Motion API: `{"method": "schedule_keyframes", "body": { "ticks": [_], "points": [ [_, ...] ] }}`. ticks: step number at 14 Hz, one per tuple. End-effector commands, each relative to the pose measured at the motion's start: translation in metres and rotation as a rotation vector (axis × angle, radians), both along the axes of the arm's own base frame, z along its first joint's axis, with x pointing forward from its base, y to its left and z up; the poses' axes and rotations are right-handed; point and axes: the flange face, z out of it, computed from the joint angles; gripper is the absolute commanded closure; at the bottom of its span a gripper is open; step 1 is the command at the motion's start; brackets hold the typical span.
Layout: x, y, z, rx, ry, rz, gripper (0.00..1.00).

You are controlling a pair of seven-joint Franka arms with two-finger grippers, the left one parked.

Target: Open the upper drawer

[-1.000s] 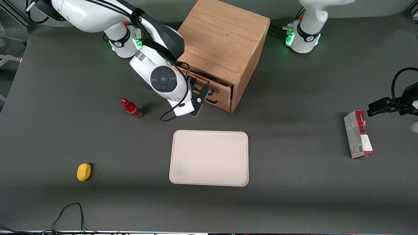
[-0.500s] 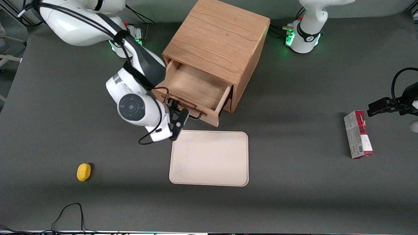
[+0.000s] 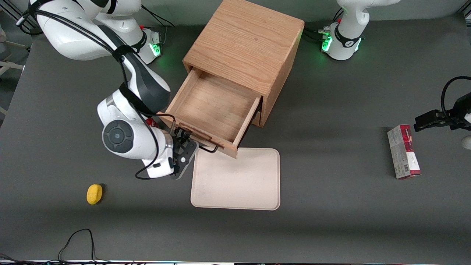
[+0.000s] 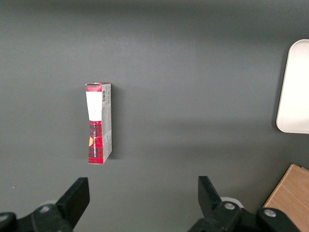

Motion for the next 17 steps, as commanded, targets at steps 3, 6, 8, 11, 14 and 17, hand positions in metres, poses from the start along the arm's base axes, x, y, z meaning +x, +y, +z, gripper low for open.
{"method": "schedule_keyframes", "body": {
  "ticks": [3, 6, 8, 11, 14, 17],
  "points": [
    [0.019, -0.009, 0.002, 0.010, -0.059, 0.005, 0.00],
    [0.031, -0.022, 0.014, 0.017, -0.106, 0.009, 0.00],
    [0.041, -0.042, 0.032, -0.014, -0.151, -0.029, 0.00],
    [0.041, -0.061, 0.105, -0.039, -0.287, -0.037, 0.00],
    [0.034, -0.081, 0.148, 0.020, -0.306, -0.103, 0.00],
    [0.003, -0.163, 0.178, 0.033, -0.154, -0.413, 0.00]
  ]
}}
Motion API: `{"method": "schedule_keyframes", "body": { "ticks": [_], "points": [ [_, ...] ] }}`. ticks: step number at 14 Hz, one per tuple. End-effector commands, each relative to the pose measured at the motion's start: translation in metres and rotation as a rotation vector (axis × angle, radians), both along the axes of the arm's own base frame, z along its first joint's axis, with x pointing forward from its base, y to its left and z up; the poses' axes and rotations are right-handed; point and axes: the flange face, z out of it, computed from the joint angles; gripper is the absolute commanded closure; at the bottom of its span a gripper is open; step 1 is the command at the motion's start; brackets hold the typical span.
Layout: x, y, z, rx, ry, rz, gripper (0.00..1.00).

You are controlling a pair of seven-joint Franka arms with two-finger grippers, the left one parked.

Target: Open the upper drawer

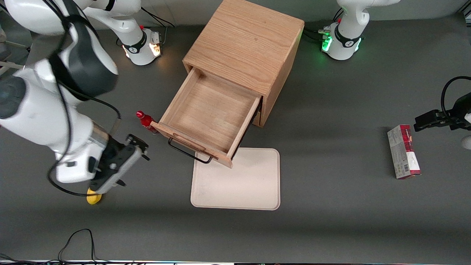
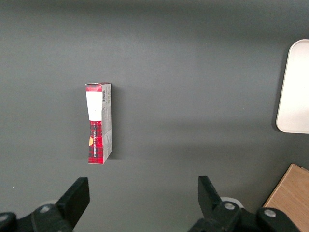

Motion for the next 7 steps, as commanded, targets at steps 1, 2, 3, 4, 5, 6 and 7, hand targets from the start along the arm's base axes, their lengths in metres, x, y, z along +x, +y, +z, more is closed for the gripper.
{"method": "schedule_keyframes", "body": {
  "ticks": [1, 2, 3, 4, 5, 6, 7],
  "points": [
    [-0.041, -0.076, 0.017, 0.046, 0.116, -0.262, 0.00],
    [-0.062, -0.096, 0.019, 0.035, 0.142, -0.342, 0.00],
    [-0.083, -0.109, 0.019, 0.023, 0.171, -0.447, 0.00],
    [-0.105, -0.123, 0.021, 0.015, 0.195, -0.568, 0.00],
    [-0.122, -0.129, 0.024, 0.008, 0.206, -0.643, 0.00],
    [-0.140, -0.131, 0.032, -0.004, 0.203, -0.668, 0.00],
    [-0.155, -0.134, 0.040, -0.033, 0.194, -0.685, 0.00]
  ]
}}
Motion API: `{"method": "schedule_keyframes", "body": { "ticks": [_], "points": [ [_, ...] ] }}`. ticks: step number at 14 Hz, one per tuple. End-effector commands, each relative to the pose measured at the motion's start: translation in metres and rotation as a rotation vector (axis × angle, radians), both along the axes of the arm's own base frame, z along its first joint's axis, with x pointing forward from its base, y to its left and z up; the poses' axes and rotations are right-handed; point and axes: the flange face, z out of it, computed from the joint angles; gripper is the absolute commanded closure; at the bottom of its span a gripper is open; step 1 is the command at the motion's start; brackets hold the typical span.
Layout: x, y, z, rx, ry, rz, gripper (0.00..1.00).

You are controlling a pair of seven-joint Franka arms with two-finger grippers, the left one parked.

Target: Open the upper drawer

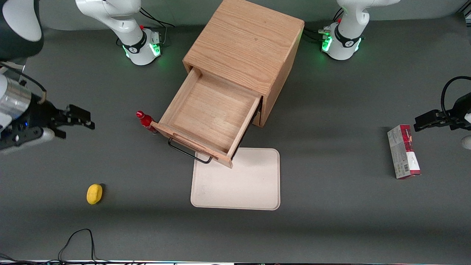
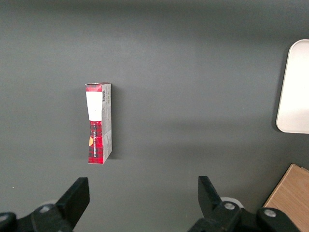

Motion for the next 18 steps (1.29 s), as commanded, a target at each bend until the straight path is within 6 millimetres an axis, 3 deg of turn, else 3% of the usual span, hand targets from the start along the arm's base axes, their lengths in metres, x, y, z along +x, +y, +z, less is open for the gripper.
{"method": "schedule_keyframes", "body": {
  "ticks": [1, 3, 5, 18],
  "points": [
    [-0.066, -0.002, 0.018, -0.055, 0.015, -0.139, 0.00],
    [-0.087, 0.000, 0.032, -0.100, 0.042, -0.236, 0.00],
    [-0.090, 0.011, 0.035, -0.196, 0.030, -0.201, 0.00],
    [-0.073, 0.026, 0.031, -0.079, 0.037, -0.200, 0.00]
  ]
}}
